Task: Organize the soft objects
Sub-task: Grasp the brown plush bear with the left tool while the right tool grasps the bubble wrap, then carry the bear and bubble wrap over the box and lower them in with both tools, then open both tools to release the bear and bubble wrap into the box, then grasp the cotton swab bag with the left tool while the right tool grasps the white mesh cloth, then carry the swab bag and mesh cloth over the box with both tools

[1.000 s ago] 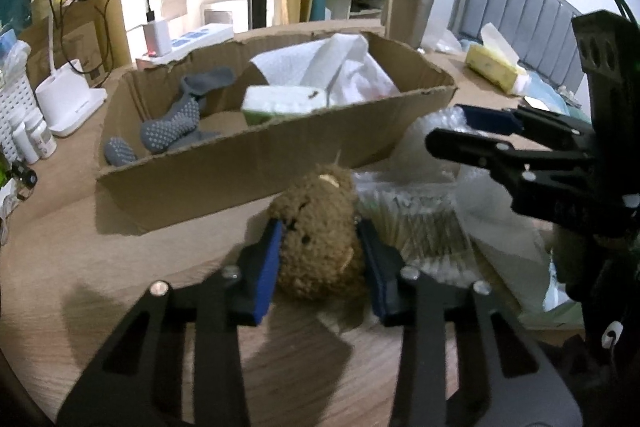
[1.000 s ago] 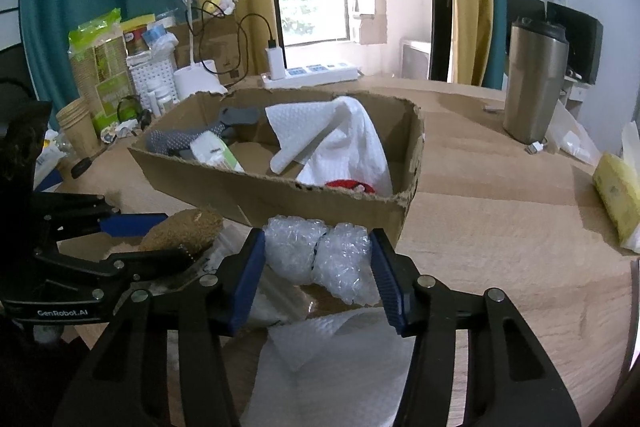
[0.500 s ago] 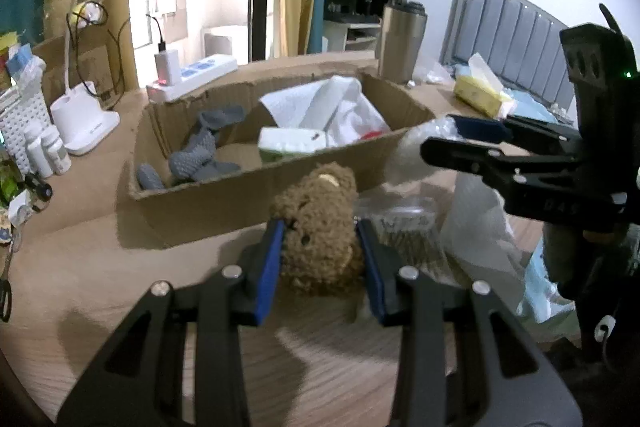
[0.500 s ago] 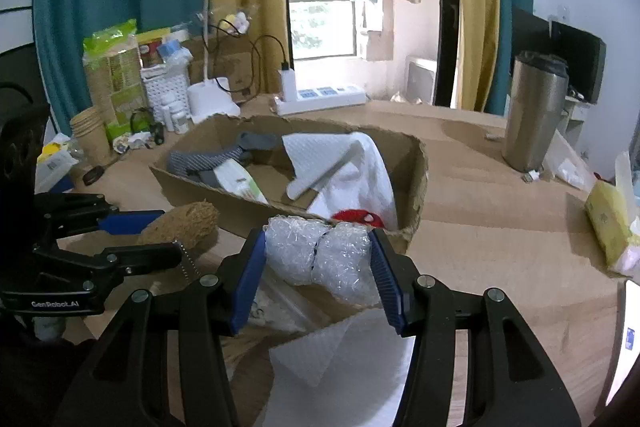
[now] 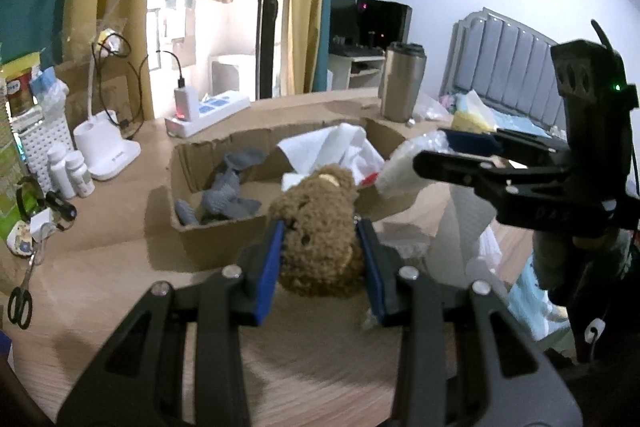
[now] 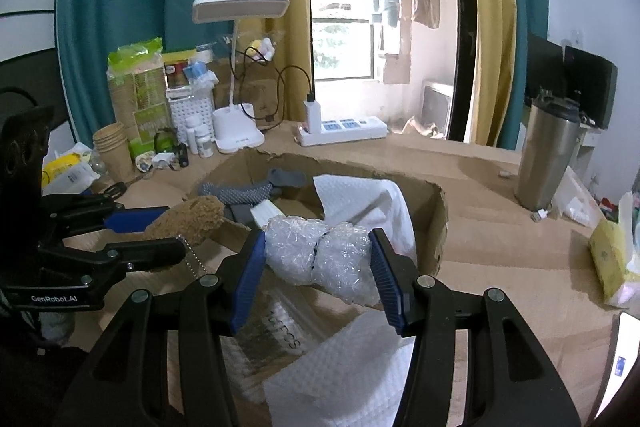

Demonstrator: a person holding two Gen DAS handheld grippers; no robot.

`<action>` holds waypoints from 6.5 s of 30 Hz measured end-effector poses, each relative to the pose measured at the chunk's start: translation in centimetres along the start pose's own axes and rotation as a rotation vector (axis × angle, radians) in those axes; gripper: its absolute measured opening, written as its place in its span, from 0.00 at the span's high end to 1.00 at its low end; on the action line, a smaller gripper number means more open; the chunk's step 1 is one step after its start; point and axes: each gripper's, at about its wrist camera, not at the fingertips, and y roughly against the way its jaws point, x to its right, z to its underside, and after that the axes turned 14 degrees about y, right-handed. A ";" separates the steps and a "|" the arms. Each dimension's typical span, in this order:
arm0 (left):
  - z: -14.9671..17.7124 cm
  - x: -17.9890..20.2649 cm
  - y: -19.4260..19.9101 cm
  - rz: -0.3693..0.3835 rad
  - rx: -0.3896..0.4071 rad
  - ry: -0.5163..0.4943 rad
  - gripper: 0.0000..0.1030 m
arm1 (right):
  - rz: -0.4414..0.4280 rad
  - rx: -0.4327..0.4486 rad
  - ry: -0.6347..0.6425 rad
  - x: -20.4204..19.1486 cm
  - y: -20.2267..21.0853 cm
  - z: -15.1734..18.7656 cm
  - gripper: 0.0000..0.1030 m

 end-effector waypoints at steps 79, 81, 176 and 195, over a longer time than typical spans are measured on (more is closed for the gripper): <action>-5.3 -3.1 -10.1 -0.029 -0.027 0.093 0.60 | 0.006 -0.033 -0.002 4.5 -8.0 -2.5 0.46; -5.2 -3.3 -10.1 -0.025 -0.027 0.098 0.60 | 0.005 -0.033 -0.003 4.2 -8.0 -2.6 0.46; 3.1 5.7 -7.3 0.034 -0.214 -0.138 0.28 | 0.060 -0.066 -0.131 5.3 2.3 6.7 0.89; 4.7 8.5 -9.4 0.014 -0.303 -0.213 0.56 | 0.033 -0.035 -0.176 5.9 2.2 8.4 0.89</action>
